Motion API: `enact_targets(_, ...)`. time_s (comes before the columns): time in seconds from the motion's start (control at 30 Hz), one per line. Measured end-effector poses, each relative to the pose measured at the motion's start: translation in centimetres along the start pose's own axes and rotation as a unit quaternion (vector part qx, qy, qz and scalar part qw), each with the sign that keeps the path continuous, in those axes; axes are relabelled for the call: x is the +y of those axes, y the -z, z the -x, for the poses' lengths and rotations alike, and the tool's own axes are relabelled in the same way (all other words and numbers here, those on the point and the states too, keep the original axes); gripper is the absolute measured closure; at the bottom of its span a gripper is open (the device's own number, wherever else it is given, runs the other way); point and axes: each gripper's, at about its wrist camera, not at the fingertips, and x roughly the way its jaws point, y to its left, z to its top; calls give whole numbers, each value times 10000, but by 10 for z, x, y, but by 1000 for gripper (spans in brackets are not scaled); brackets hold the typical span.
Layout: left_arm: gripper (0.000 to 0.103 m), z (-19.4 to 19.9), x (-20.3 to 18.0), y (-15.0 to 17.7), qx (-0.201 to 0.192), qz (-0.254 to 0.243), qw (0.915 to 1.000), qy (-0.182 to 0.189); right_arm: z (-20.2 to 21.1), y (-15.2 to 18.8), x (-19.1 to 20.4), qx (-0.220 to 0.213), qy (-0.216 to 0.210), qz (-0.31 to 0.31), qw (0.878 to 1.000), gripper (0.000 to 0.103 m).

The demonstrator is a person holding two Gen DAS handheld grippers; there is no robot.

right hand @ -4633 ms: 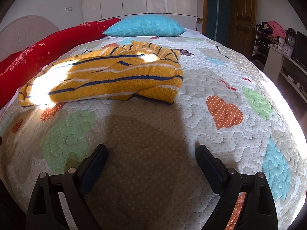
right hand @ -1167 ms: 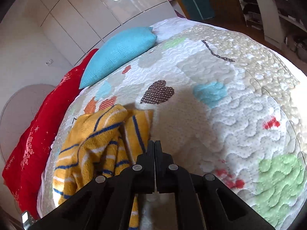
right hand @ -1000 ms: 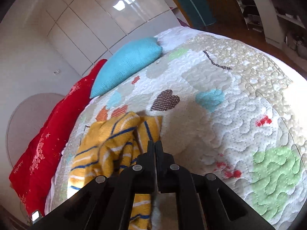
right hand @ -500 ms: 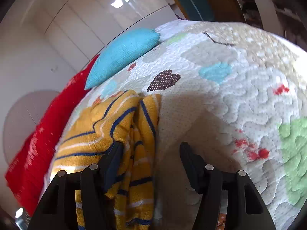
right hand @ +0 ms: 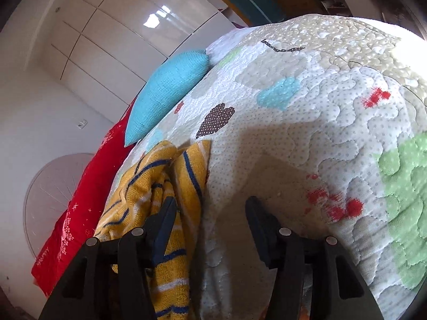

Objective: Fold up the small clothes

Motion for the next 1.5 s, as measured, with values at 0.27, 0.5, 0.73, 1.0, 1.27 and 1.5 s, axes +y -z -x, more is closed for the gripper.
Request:
enact_targets(0.27, 1, 1, -2, 1, -36, -12, 10000, -72, 18, 7, -13, -155, -253, -399, 9988, 47)
enact_targets(0.5, 1, 5, -3, 3, -126, -11, 9998, -153, 61, 41, -16, -390, -161, -417, 9982, 46)
enact_targets(0.73, 1, 5, -3, 3, -156, 2, 9998, -158, 73, 57, -8, -380, 125, -35, 9992, 46)
enact_targets(1.0, 0, 4, -4, 3, -161, -10, 9996, -237, 68, 59, 2, -332, 560, 194, 9977, 46)
enact_targets(1.27, 0, 2, -3, 2, -174, 2, 9995, -249, 63, 59, 8, -321, 760, 307, 9961, 46)
enact_targets(1.5, 0, 0, -1, 1, -120, 43, 9996, -258, 61, 59, 9, -320, 796, 327, 9958, 45)
